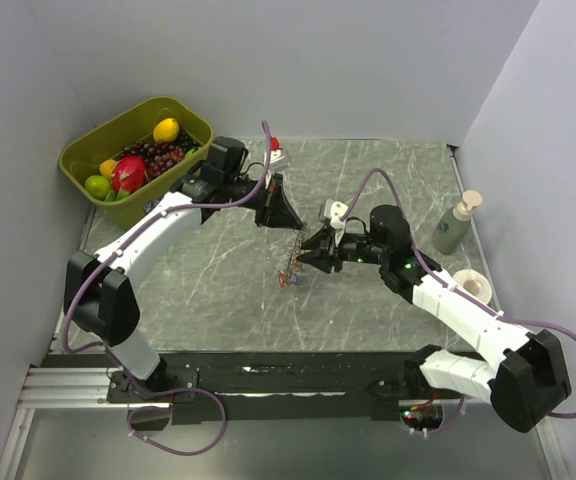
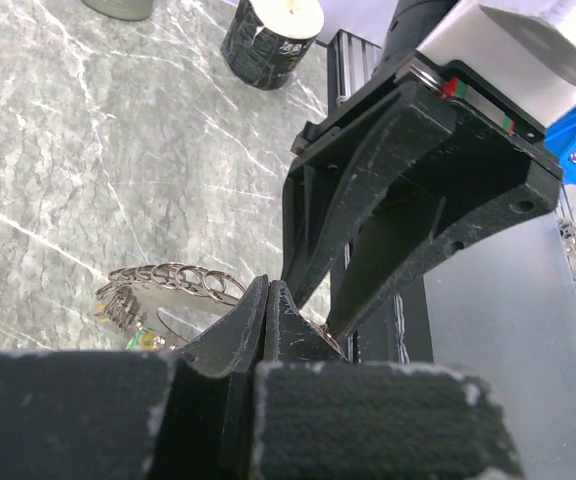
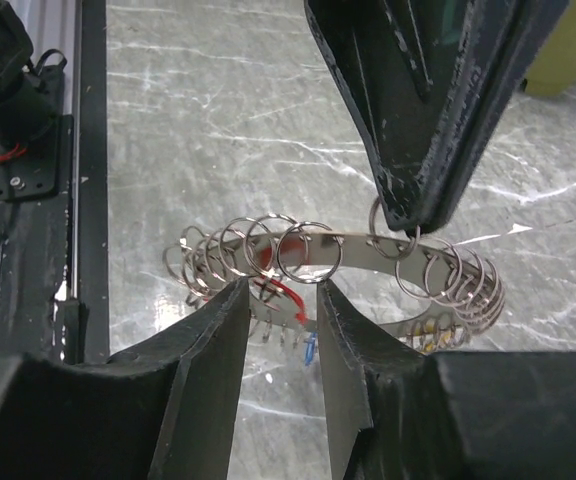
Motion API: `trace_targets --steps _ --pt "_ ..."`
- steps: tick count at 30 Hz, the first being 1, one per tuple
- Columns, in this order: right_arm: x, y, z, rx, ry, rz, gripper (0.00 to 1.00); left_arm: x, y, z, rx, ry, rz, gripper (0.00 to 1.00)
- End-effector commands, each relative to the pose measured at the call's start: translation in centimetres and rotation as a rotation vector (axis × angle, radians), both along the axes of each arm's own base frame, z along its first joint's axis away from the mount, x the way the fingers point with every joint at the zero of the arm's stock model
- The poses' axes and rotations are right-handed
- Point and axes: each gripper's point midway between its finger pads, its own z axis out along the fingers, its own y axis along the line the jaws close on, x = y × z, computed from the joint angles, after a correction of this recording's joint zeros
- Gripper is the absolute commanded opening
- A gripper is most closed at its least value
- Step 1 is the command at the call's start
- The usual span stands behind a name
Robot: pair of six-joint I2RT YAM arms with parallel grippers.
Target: Remove the keys from the keyring
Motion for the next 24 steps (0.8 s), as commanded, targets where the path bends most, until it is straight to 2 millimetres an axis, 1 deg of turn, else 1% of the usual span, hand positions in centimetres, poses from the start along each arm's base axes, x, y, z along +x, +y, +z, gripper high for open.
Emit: trace_targets --steps 1,2,5,6,7,9,10,14,17,19,20,22,24 --pt "0.5 0.6 1.3 0.028 -0.042 -0.018 0.38 -0.5 -0.6 1.3 -0.055 -0.023 -0.048 0.01" --pt "0.5 0.6 1.4 0.028 -0.045 -0.016 0.33 -0.5 -0.6 1.3 -0.058 -0.027 -0.050 0.01" --pt "0.2 0.8 1.3 0.031 -0.044 -0.004 0.25 -0.4 -0.6 1.2 -0.056 -0.024 -0.050 0.01" --pt "0.2 0.8 1.5 0.033 -0.046 -0.004 0.24 -0.4 -0.6 1.2 -0.056 -0.022 -0.050 0.01" --pt "0.2 0.8 1.4 0.031 -0.047 -0.005 0.16 -0.4 -0.6 1.1 -0.054 -0.020 -0.050 0.01" --pt "0.2 0.8 1.5 0.031 -0.053 -0.005 0.08 -0.3 -0.6 1.0 -0.051 -0.018 -0.047 0.01" --pt "0.2 0.8 1.5 0.030 -0.054 -0.006 0.00 -0.2 -0.7 0.9 -0.049 -0.016 -0.044 0.01" --pt "0.1 0.6 1.2 0.016 -0.055 -0.004 0.00 0.0 -0.7 0.8 -0.042 -0.013 -0.035 0.01" --pt "0.1 0.4 1.5 0.007 -0.070 -0.012 0.00 0.2 -0.7 0.8 -0.040 -0.030 -0.019 0.01" --pt "0.3 0.2 1.6 -0.006 -0.091 -0.020 0.00 0.8 -0.6 0.6 -0.027 -0.045 0.014 0.02" --pt "0.4 0.1 1.8 -0.009 -0.102 -0.030 0.00 0.9 -0.6 0.4 -0.017 -0.016 0.037 0.03" --pt "1.0 -0.4 1.7 -0.030 -0.125 -0.061 0.00 1.6 -0.5 0.1 0.003 -0.029 0.076 0.03" --pt "1.3 -0.8 1.9 -0.044 -0.147 -0.087 0.00 1.8 -0.4 -0.1 0.011 -0.036 0.091 0.08"
